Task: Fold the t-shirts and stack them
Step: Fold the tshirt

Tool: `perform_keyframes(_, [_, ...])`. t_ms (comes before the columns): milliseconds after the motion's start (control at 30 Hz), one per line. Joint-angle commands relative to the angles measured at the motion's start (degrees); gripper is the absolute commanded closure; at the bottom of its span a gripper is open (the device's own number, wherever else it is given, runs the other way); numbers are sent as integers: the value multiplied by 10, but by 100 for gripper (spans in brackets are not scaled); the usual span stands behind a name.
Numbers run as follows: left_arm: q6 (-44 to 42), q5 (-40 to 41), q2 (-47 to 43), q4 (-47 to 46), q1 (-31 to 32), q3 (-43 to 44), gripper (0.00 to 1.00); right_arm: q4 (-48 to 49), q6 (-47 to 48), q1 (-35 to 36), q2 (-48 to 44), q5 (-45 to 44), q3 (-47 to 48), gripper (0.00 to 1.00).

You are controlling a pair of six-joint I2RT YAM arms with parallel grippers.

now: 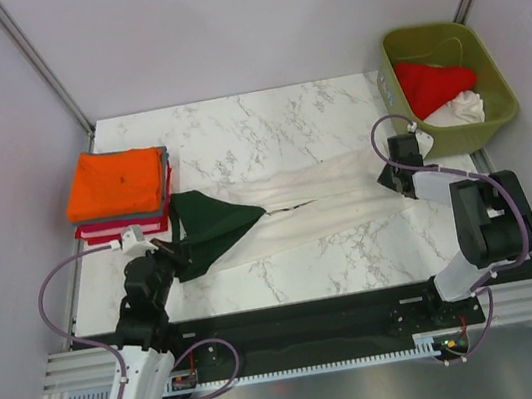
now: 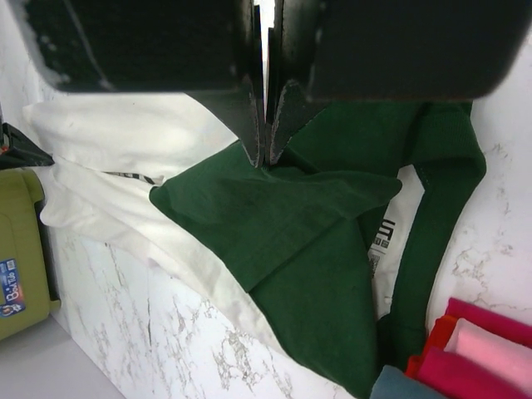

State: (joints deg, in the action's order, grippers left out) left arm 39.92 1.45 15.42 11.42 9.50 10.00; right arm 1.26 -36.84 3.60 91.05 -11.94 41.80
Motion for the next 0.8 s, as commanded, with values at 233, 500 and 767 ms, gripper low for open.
perform_keyframes(233, [9, -27, 15, 12, 2, 10, 98, -4, 2, 4, -49, -69, -1, 93])
perform_keyframes(500, [6, -68, 22, 37, 2, 31, 51, 8, 74, 71, -85, 93, 62, 62])
perform_keyframes(767, [-3, -49, 189, 48, 2, 136, 45, 82, 77, 200, 3, 316, 132, 61])
